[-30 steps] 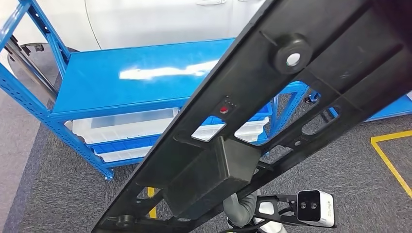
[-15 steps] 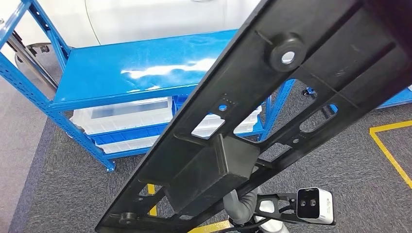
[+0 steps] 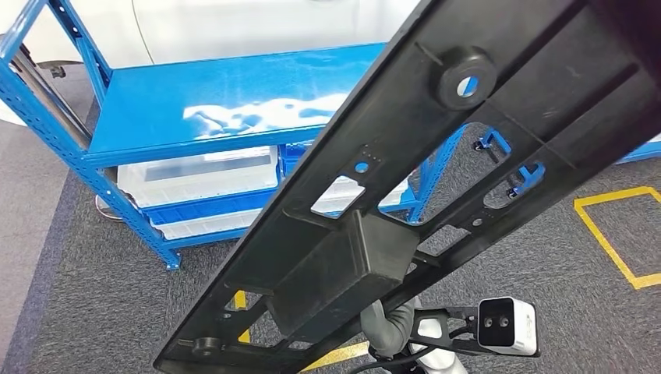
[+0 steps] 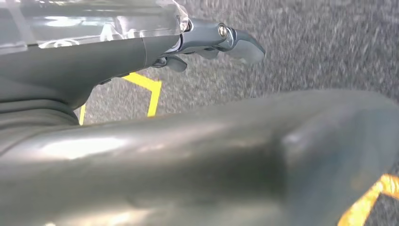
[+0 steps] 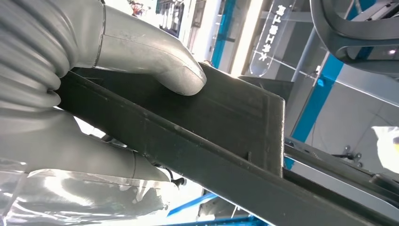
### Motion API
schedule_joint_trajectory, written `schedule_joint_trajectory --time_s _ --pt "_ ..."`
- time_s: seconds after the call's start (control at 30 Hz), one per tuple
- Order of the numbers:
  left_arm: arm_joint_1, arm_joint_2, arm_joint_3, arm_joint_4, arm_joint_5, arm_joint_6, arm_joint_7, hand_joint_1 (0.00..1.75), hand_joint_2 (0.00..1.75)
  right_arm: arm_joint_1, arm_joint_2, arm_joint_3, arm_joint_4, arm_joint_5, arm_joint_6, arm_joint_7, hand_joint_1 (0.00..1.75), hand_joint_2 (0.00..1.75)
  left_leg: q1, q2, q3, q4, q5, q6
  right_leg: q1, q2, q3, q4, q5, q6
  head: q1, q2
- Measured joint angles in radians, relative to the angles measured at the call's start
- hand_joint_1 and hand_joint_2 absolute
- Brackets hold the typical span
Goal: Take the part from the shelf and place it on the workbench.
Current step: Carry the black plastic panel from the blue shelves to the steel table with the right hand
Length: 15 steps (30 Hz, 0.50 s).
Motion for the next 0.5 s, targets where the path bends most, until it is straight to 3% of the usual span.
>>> schedule_joint_trajectory --time_s 0.07,0.1,0.17,0.23,0.3,0.37,0.43,0.47,0.5 --pt "-0.001 -0.003 0.0 0.0 -0.005 0.042 -0.004 0.0 0.0 -0.002 -0.002 0.0 -0.002 0.005 0.0 0.0 1.75 1.75 -0.003 0.011 0.003 0.002 -0.002 -0.004 0.007 -0.033 0.08 -0.142 0.06 -0.012 0.0 0.0" --pt "-0.002 -0.005 0.0 0.0 -0.009 0.058 -0.006 0.0 0.0 -0.004 -0.002 0.0 -0.003 0.007 0.0 0.0 1.75 1.75 -0.006 0.017 0.003 0.003 -0.003 -0.008 0.013 -0.052 0.109 -0.2 0.074 -0.021 0.0 0.0" --pt "-0.001 -0.007 0.0 0.0 -0.012 0.07 -0.007 0.0 0.0 -0.007 -0.002 0.0 -0.006 0.011 0.0 -0.001 1.75 1.75 -0.011 0.034 0.001 0.005 -0.005 -0.017 0.023 -0.068 0.124 -0.243 0.073 -0.035 0.0 0.0" --pt "-0.002 -0.008 -0.001 0.0 -0.013 0.06 -0.006 0.0 0.0 -0.007 -0.002 0.0 -0.009 0.012 0.0 -0.001 1.75 1.75 -0.011 0.05 0.002 0.007 -0.01 -0.026 0.02 -0.046 0.121 -0.25 0.077 -0.047 0.0 0.0" --pt "-0.003 -0.009 -0.001 0.0 -0.013 0.035 -0.004 0.0 0.0 -0.008 -0.002 0.0 -0.011 0.013 0.0 -0.001 1.75 1.75 -0.008 0.026 -0.012 0.046 -0.043 -0.035 0.013 -0.026 0.122 -0.26 0.085 -0.059 0.0 0.0" --pt "-0.001 -0.009 -0.002 0.0 -0.013 0.005 0.001 0.0 0.0 -0.008 -0.001 0.001 -0.012 0.014 -0.001 -0.001 1.75 1.75 -0.005 -0.019 -0.063 0.165 -0.109 -0.042 0.011 -0.006 0.121 -0.263 0.09 -0.068 0.0 0.0" --pt "0.002 -0.01 -0.002 0.0 -0.01 -0.021 0.007 0.0 0.0 -0.004 -0.001 0.001 -0.012 0.016 -0.001 -0.001 1.75 1.75 -0.004 -0.037 -0.118 0.283 -0.15 -0.046 0.011 0.018 0.117 -0.261 0.093 -0.069 0.0 0.0" --pt "0.004 -0.01 -0.002 0.0 -0.008 -0.032 0.009 0.0 0.0 -0.002 -0.001 0.001 -0.011 0.018 -0.002 -0.001 1.75 1.75 -0.004 -0.039 -0.124 0.296 -0.142 -0.047 0.011 0.031 0.115 -0.259 0.094 -0.069 0.0 0.0" --pt "0.005 -0.01 -0.002 0.0 -0.007 -0.043 0.01 0.0 0.0 0.0 -0.001 0.001 -0.011 0.019 -0.002 -0.001 1.75 1.75 -0.003 -0.041 -0.113 0.269 -0.115 -0.047 0.01 0.045 0.115 -0.256 0.095 -0.068 0.0 0.0"
